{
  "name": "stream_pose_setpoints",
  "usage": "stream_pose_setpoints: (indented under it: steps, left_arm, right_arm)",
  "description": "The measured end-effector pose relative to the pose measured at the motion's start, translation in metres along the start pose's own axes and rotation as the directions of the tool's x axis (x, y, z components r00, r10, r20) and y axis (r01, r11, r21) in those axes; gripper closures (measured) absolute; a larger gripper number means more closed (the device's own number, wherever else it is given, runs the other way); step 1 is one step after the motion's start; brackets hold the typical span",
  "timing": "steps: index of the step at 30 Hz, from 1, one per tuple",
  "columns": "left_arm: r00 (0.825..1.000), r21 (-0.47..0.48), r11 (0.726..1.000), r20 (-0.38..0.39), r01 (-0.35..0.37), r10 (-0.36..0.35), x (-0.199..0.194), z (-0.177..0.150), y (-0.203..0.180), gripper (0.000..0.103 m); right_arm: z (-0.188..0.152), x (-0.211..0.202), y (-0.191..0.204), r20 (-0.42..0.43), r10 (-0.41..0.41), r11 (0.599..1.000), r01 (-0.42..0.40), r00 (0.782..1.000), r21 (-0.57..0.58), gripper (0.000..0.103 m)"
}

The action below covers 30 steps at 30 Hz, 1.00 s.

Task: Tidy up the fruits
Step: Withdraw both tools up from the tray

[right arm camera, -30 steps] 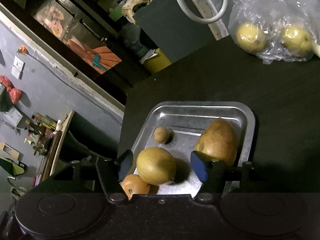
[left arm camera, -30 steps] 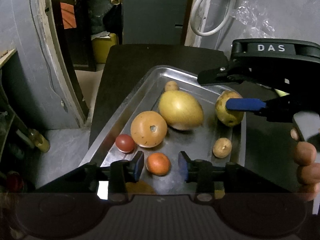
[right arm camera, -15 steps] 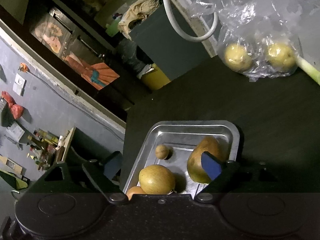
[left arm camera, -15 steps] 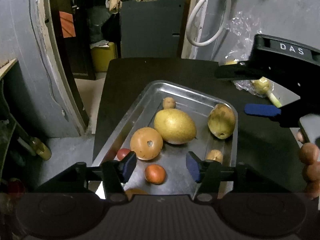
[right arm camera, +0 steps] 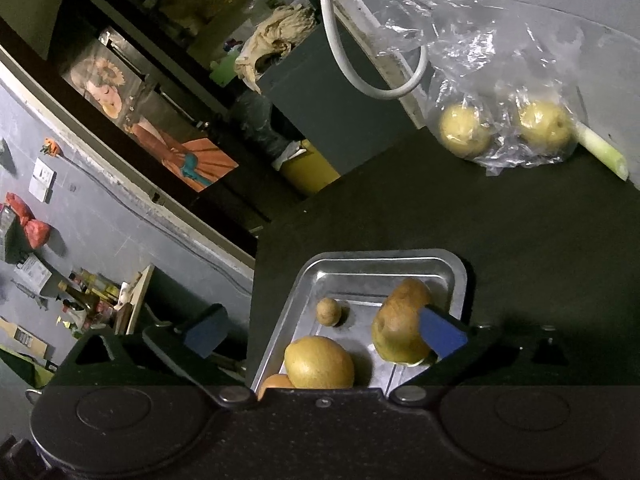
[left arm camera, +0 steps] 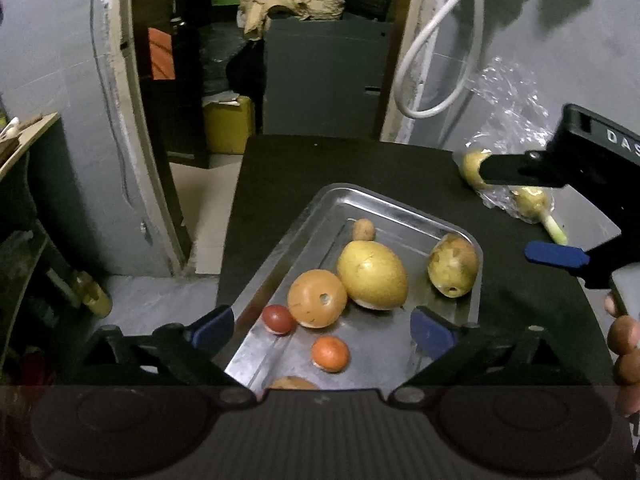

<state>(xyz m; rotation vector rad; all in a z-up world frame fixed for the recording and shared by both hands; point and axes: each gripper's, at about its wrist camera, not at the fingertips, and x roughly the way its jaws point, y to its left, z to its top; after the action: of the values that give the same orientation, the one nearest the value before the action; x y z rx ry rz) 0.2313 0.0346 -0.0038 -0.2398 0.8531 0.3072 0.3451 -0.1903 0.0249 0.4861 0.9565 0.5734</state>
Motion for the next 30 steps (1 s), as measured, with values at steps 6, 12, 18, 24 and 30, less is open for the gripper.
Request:
stream_pose_setpoints:
  steps: [6,12,18,24,30]
  left_arm:
    - [1.0,-0.045,0.999,0.01,-0.019,0.02,-0.009,-0.004,0.011,0.001]
    - [0.999,-0.082,0.996,0.014,-0.037,0.038,-0.02,-0.008,0.021,0.001]
    - [0.999,-0.083,0.996,0.015,-0.038,0.04,-0.031,-0.01,0.024,0.001]
    - [0.999,-0.066,0.997,0.023,-0.038,0.04,-0.04,-0.012,0.03,0.001]
    - [0.999,-0.085,0.996,0.03,-0.017,0.019,-0.045,-0.012,0.042,0.001]
  right_arm:
    - [-0.006,-0.005,-0.001,-0.001,0.002,1.0,-0.002,1.0,-0.002,0.001]
    - [-0.016,-0.014,-0.002,0.0,-0.005,1.0,0.005,1.0,0.002,0.001]
    - [-0.025,-0.024,0.0,0.007,-0.024,0.999,0.024,1.0,-0.021,0.001]
    - [-0.034,-0.033,0.003,0.015,-0.044,0.999,0.044,0.999,-0.031,0.001]
    - [-0.046,-0.045,0.014,0.042,-0.075,0.994,0.078,0.996,-0.071,0.001]
